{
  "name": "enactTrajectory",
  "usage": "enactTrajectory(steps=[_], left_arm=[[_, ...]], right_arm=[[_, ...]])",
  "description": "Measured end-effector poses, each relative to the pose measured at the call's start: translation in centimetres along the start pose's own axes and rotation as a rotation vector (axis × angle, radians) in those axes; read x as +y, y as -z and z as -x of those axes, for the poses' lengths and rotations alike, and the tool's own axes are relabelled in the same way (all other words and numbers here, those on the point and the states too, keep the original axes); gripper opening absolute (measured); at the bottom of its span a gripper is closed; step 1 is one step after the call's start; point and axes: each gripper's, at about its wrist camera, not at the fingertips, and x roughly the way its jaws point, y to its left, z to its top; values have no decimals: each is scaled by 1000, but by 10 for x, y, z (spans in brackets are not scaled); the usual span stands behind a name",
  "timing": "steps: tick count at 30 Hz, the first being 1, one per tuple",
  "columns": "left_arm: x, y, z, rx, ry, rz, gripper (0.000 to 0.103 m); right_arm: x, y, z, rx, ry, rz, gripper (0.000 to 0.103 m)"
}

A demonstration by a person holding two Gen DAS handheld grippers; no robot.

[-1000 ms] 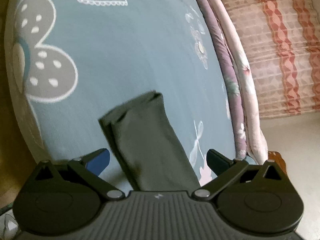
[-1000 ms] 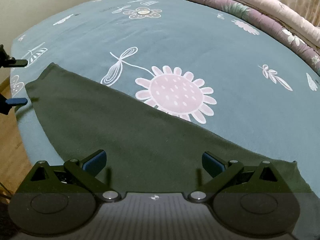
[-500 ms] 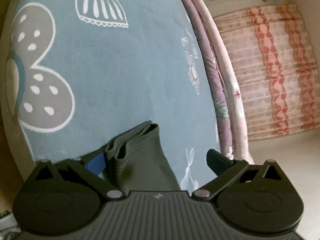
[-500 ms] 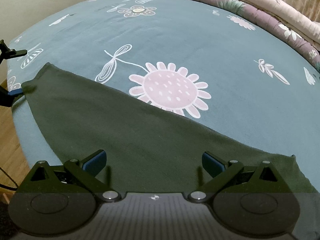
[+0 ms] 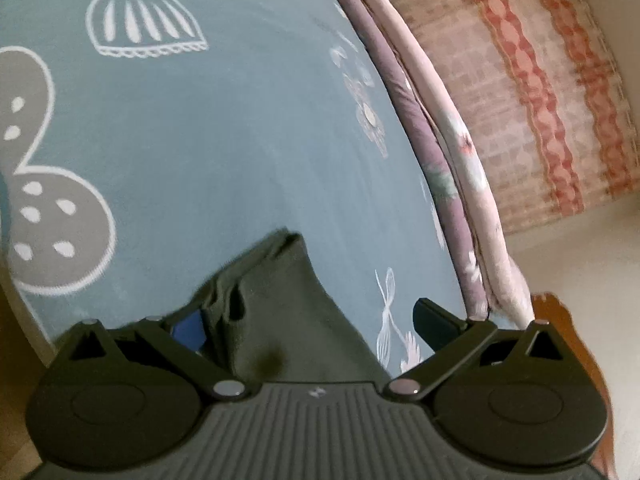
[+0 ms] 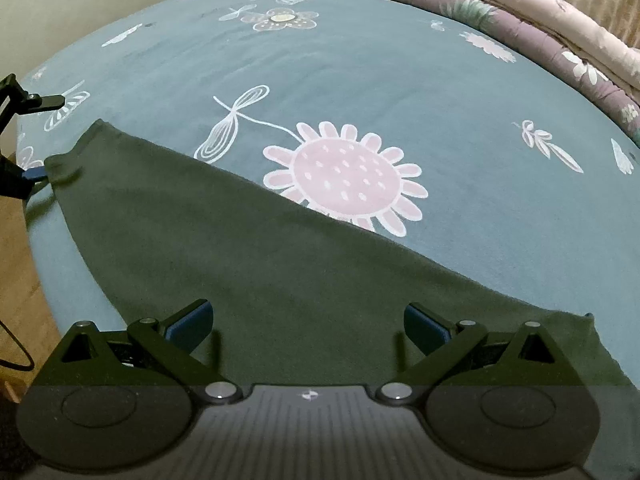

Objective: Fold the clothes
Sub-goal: 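Lower the left tool onto the narrow dark green fabric strip and close it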

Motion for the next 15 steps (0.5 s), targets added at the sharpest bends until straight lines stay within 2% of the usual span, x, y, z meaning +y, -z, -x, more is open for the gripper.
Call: enactTrajectory(steps=[4,8,12,15], left_arm=[[-7,3,-3,29,2,-42,101],[-9,-3,-8,9,-10,-90,99],[-9,2,-6,-13,-22,-168,86],[-1,2,1,-20,-22,-178,70]], right_arm=[[-2,0,1,0,3,-14,103],[-1,0,-1,1,1,-8,103],[-1,1,-1,2,-7,-10,103],[-4,3,-1,8,-4,-21,103]])
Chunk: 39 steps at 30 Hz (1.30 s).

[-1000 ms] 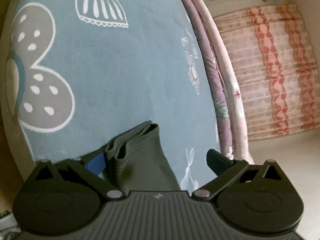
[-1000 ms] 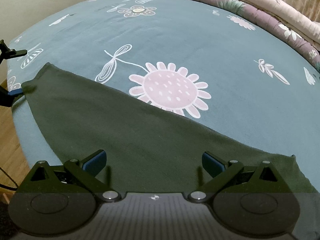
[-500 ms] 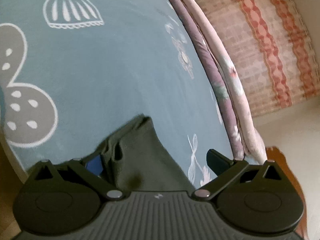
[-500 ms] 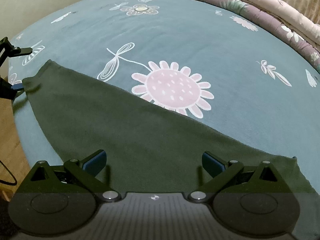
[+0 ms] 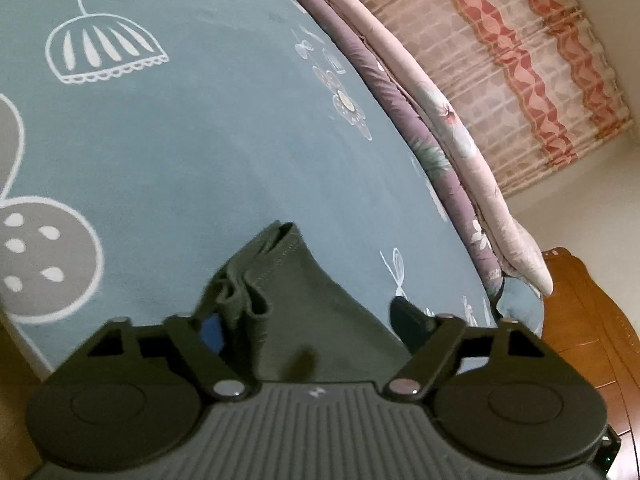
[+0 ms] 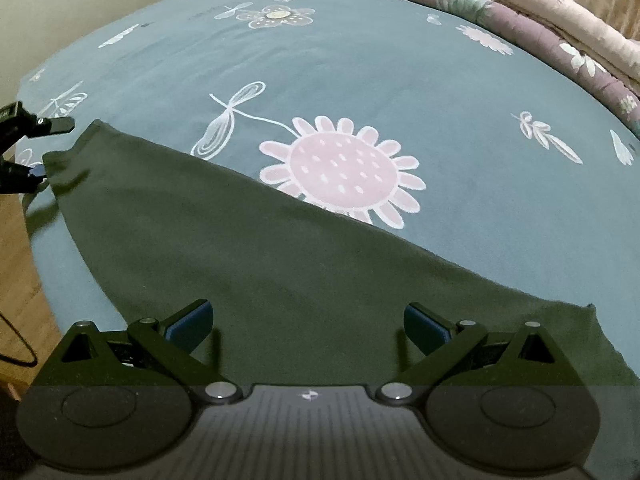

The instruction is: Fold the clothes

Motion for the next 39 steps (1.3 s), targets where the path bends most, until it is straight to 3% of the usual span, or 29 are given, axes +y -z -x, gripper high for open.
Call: enactTrajectory(steps=[2,4,9,12,13,14,22,28,39], left_arm=[[6,0,1,-4,-8,-12,53],[12,-1,1,-12,-8,0,44],[14,1,0,-26,4,-90,43],[16,2,2,-30,-10,-106,28],[17,2,4,-27,-26,-86,16],[17,3,7,-24,-36,-73,15],[-1,10,13,-36,-120,-143,8],[10,10,15,-39,-81,-82,9],[21,10,13,-58,25,-36,24]], right_arm=[[-2,0,-1,2,3,-9,103],[-3,0,-1,2,2,-14,103],[2,-2,-1,0,-11,4,103],[4,-3,-1,2,-14,9,103],[4,-3,-1,4,-11,10,103],[4,-4,-1,6,-2,14,103],[5,-4,-1,16,10,14,103],[13,-6,-3,23,4,40,103],[23,-14,-5,34,8,74,103]])
